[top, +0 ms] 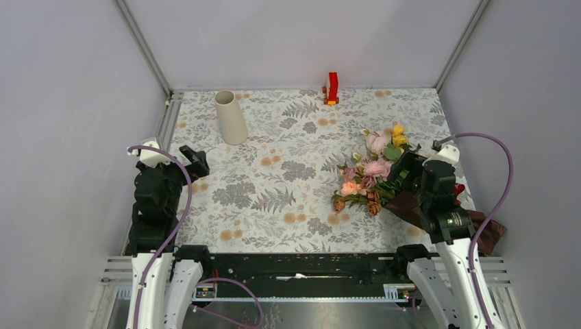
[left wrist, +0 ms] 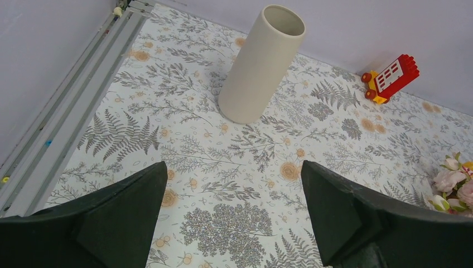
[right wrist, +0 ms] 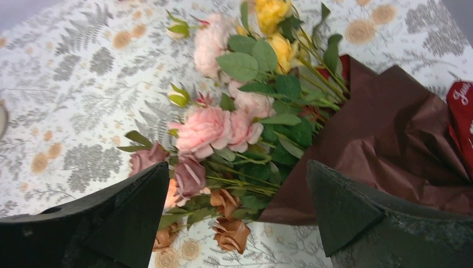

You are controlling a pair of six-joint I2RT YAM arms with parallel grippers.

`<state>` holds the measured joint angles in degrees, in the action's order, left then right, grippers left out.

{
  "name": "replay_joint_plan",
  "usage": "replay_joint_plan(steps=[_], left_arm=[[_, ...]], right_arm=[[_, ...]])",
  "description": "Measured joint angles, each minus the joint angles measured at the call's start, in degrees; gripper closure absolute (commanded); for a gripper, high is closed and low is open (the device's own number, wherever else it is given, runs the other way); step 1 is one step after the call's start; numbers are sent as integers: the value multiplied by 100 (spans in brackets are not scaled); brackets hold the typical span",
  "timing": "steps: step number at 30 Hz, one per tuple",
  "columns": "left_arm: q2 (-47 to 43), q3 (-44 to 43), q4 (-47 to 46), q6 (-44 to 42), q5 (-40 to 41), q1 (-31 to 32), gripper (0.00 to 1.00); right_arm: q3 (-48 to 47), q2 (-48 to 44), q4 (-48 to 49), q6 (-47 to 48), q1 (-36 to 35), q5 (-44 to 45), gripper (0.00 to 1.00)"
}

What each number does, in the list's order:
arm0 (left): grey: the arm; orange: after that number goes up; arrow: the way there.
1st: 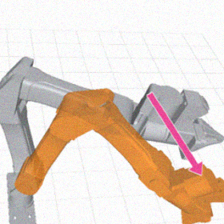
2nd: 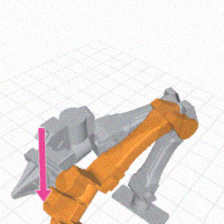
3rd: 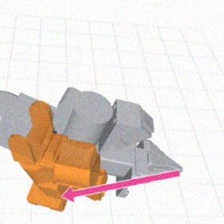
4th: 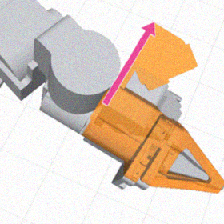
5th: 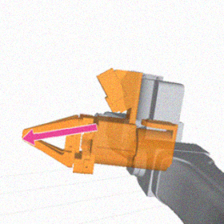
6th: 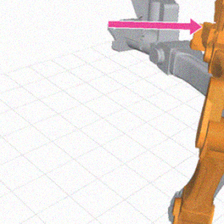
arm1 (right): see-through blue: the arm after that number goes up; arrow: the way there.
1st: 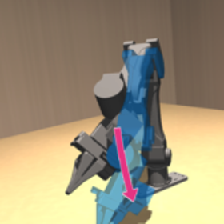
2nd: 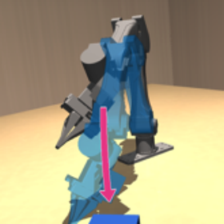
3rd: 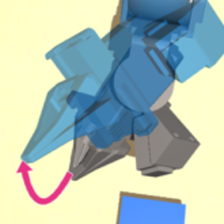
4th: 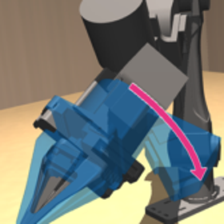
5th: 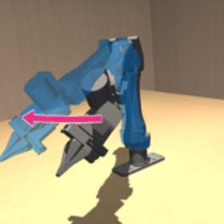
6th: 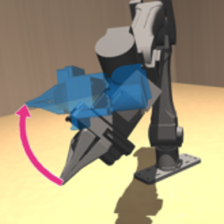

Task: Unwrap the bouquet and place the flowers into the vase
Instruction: Adjust the fake flower at the center of the board.

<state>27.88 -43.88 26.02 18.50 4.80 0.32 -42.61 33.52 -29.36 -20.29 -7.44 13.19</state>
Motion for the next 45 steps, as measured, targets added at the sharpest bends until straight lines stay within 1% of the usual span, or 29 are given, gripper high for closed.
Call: replay_joint_plan(steps=[8,11,17,20,24,28,34,37,42,45], left_arm=[[90,0,2,83,-28,0,1],[87,0,0,94,-35,0,1],[87,0,0,103,-35,0,1],[87,0,0,103,-28,0,1],[87,0,2,105,-22,0,1],[87,0,2,105,-20,0,1],[87,0,2,105,-20,0,1],[87,0,2,105,-17,0,1],[87,0,2,105,-17,0,1],[87,0,2,105,-17,0,1]], right_arm=[[-66,343,-697,-389,9,420,2],[-61,544,-885,-616,83,433,6],[42,1034,-1071,-1005,459,529,15],[149,1180,-1086,-1174,544,691,17],[328,1381,-1047,-1349,570,688,20],[439,1690,-1005,-1425,570,669,20],[568,1818,-863,-1464,570,688,26],[575,1971,-761,-1475,570,688,31],[575,2382,-625,-1478,570,686,35],[573,2527,-570,-1467,570,688,42]])
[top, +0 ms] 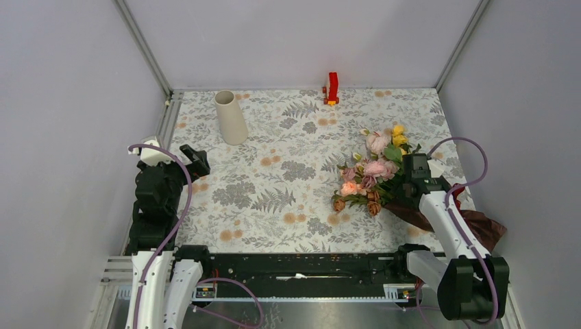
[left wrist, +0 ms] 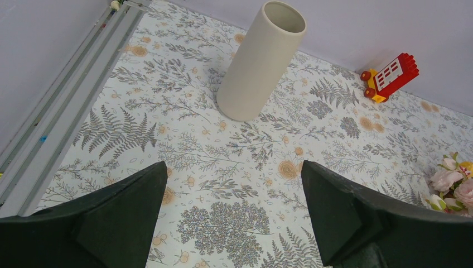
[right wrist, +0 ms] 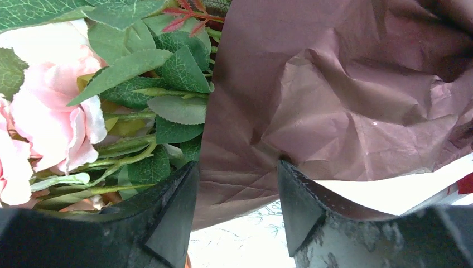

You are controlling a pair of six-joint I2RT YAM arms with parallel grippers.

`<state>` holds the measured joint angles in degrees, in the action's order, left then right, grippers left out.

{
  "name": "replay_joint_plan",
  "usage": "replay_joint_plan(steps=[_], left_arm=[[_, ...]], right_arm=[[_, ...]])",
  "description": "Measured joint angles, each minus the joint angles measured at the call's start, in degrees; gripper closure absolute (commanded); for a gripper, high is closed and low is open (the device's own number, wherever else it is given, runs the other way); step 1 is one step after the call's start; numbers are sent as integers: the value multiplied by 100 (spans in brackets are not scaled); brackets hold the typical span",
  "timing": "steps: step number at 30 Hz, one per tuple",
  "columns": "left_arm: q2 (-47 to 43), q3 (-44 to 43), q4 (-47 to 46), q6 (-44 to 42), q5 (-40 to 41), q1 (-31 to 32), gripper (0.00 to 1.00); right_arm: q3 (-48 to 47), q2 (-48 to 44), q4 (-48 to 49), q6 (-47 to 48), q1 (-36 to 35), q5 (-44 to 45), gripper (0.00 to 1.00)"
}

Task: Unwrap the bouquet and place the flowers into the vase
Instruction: Adjust the fake flower at the center of the board.

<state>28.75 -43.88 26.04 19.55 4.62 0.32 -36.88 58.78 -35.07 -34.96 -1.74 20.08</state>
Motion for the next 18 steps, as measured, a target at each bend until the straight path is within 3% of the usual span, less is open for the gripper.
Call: replay_joint_plan(steps=[7,13,18], left_arm=[[0,0,0,-2,2,0,1],[0,0,0,0,13,0,1],[0,0,0,0,15,0,1]], right_arm=[[-46,251,31,107,0,-20,66],[-57,258,26,160,0,-22,79],[-116,280,4,214,0,-68,81]])
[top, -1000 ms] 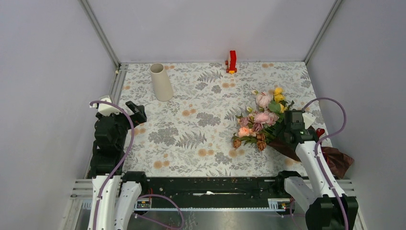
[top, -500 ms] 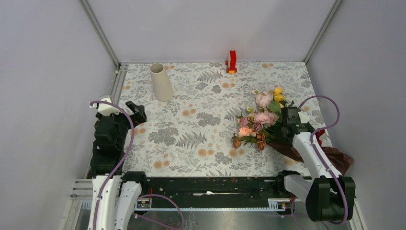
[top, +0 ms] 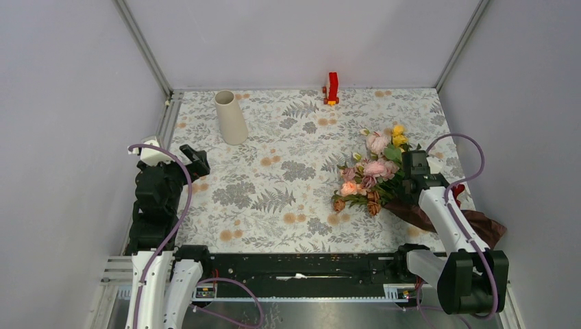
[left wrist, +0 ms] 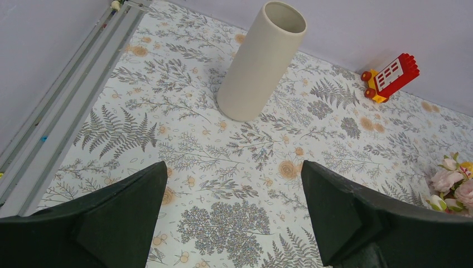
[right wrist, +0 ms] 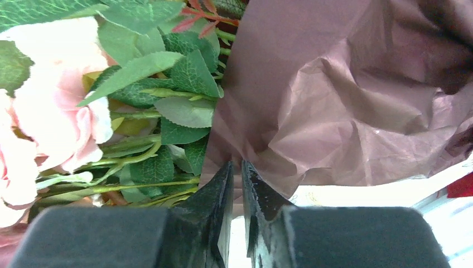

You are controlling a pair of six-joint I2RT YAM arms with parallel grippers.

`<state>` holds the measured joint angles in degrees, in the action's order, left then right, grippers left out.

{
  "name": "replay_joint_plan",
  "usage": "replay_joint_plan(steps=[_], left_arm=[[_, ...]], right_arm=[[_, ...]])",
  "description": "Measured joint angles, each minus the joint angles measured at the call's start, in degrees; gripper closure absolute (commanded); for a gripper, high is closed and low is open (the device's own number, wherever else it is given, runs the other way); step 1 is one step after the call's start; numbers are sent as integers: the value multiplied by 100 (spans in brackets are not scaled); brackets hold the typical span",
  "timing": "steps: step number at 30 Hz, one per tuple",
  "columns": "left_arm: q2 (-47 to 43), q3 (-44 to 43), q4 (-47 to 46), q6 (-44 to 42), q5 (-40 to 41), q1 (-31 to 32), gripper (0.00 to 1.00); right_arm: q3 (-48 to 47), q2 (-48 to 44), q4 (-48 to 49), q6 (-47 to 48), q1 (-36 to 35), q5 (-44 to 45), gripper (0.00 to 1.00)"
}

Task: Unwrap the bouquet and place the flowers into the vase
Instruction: Adjust the fake flower at the center of the board.

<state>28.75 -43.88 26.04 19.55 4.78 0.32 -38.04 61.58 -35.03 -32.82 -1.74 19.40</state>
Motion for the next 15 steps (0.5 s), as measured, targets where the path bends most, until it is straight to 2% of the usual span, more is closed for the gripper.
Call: replay_joint_plan(steps=[3,5,9,11,15], left_arm=[[0,0,0,0,0,17,1],[2,0,0,0,-2,37,1],[17,0,0,-2,-2,61,1],[26,0,0,-2,-2,74,1],[26,0,0,-2,-2,109,1]], right_arm=[[-170,-13,-131,153,0,55,73],[-284,-129,-219,258,0,186,64],[-319,-721,-376,286,4,192,51],[-291,-935,-393,234,4,144,37],[-26,-1176,-490,-87,4,42,33]])
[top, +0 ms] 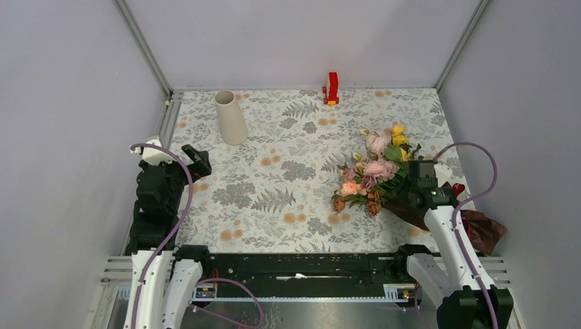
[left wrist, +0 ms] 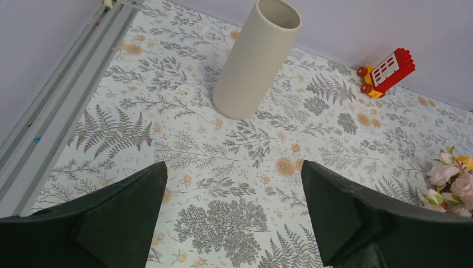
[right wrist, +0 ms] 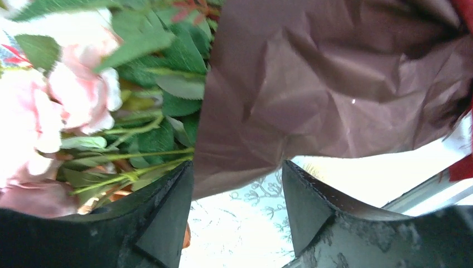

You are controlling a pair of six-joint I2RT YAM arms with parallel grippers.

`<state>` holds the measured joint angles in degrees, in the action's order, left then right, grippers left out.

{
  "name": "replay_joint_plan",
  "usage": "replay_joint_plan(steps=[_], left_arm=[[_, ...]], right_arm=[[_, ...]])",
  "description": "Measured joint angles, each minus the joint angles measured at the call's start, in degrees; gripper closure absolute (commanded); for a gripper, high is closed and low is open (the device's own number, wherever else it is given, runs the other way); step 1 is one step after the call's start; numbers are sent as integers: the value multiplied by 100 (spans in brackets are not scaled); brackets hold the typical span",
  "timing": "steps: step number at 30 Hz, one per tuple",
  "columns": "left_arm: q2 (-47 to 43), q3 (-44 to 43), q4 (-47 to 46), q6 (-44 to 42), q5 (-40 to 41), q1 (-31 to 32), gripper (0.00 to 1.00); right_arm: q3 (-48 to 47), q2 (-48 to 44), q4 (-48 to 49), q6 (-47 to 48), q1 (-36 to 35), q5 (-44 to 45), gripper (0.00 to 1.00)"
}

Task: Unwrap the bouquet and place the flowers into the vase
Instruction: Adjust the fake flower at the center of the board.

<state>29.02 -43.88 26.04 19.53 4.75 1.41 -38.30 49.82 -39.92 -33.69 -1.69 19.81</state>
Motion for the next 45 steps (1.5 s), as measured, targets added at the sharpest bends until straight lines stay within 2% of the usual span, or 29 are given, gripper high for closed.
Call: replay_joint_plan(steps=[4,10,16,28,34,35,37,40,41,45], left_arm=[[0,0,0,0,0,17,1],[0,0,0,0,0,68,1],[0,0,0,0,0,94,1],[13,0,0,0,0,133,1],[48,0,0,0,0,133,1],[48,0,0,0,2,133,1],[48,0,0,0,0,133,1],[48,0,0,0,0,133,1],[50,0,0,0,0,133,1],[59,0,0,0,0,133,1]], right_arm=[[372,-186,-149,-577,0,-146,32],[656,-977,-258,-1622,0,-33,19],[1093,-1513,-289,-2538,0,227,22],[1362,-1034,232,-3397,0,621,26],[1714,-868,640,-3775,0,616,37],[1764,-866,723,-3834,0,614,41],[1871,-846,907,-3932,0,616,58],[2017,-737,1204,-4087,0,621,77],[2031,-682,1261,-4103,0,612,82],[2041,-463,1596,-4183,17,542,89]])
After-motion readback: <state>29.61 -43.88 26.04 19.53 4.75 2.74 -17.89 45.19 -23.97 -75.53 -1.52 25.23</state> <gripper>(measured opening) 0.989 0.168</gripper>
